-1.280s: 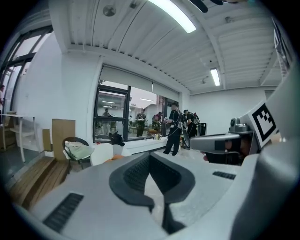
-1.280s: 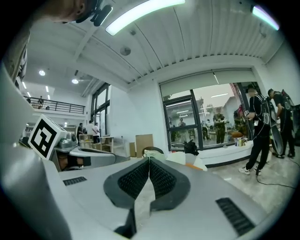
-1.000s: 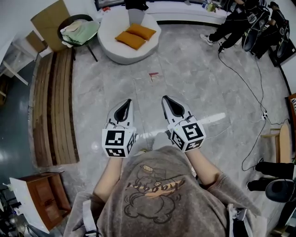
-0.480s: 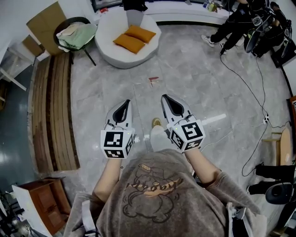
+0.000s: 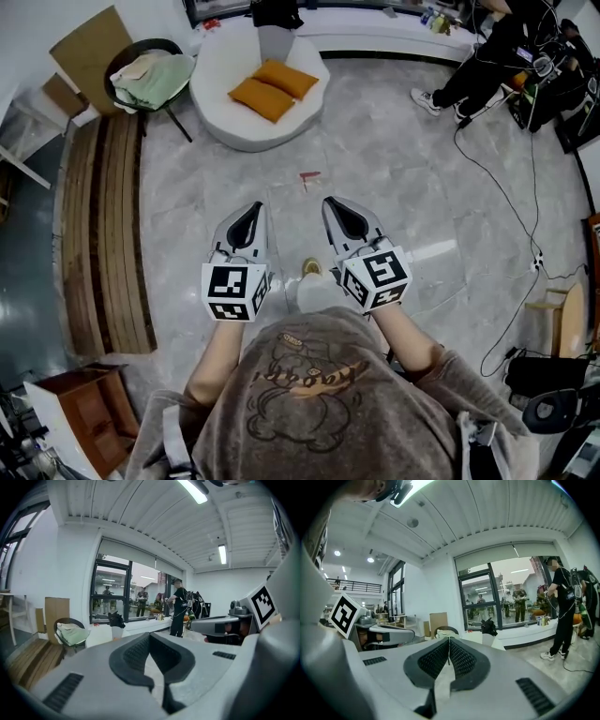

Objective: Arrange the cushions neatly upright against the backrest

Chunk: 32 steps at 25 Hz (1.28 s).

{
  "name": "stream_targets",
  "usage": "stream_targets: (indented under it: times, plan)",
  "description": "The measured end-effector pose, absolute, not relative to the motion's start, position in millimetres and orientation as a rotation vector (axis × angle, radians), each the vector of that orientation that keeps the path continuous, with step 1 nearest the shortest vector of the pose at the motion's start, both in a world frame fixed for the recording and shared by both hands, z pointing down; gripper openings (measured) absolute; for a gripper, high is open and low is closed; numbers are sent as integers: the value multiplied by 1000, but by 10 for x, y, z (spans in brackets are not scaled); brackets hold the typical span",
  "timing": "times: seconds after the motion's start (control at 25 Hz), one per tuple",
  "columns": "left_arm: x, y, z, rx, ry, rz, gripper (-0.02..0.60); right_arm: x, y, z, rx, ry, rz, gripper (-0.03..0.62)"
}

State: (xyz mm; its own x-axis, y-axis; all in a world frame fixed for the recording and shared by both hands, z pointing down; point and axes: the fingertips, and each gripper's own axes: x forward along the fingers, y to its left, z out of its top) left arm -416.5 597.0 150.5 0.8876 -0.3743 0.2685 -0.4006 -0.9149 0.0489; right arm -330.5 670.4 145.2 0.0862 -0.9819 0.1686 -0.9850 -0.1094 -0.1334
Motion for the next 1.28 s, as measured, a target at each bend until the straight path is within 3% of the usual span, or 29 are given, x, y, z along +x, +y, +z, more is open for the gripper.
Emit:
stream_targets:
  times: [0.6, 1.28]
  plan:
    - [-3085, 5312, 1467, 2918, -716, 370, 5, -2235, 5998, 1386, 2202, -2198, 334, 21]
    - [-2527, 4809, 1619, 2914, -749, 378, 5, -1657, 5474, 1593, 2190, -2226, 382, 21]
